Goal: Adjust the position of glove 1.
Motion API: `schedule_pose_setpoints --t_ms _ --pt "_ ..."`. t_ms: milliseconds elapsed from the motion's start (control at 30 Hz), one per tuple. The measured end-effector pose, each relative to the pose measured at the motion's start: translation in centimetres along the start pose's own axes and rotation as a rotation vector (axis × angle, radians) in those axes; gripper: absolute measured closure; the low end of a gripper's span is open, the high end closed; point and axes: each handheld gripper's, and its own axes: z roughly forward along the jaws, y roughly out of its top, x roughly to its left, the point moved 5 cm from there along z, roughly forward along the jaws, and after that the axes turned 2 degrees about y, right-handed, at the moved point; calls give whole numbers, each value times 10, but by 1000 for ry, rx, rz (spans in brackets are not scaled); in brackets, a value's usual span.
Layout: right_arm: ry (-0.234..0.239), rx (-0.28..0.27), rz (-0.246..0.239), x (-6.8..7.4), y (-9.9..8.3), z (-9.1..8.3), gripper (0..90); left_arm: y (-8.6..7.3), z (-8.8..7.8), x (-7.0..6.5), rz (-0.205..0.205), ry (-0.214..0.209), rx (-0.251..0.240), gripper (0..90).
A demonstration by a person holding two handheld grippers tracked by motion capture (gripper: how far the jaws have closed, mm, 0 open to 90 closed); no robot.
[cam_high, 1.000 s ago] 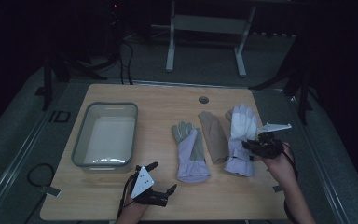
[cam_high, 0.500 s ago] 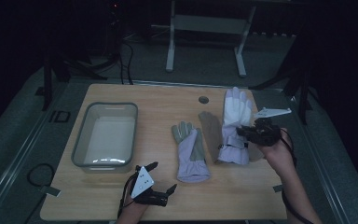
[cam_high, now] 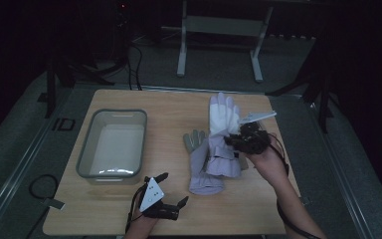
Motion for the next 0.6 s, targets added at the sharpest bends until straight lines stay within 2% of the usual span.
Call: schedule_pose_setpoints --t_ms 100,133,300,600 --pt "0 15 -10 9 1 8 802 0 0 0 0 -1 -2 0" --pt "10 25 2 17 0 17 802 0 0 0 -1 -1 -3 0" --pt "14 79 5 31 -9 39 801 0 0 0 2 -3 -2 0" --pt "3 175 9 30 -24 74 799 0 0 0 1 -4 -1 0"
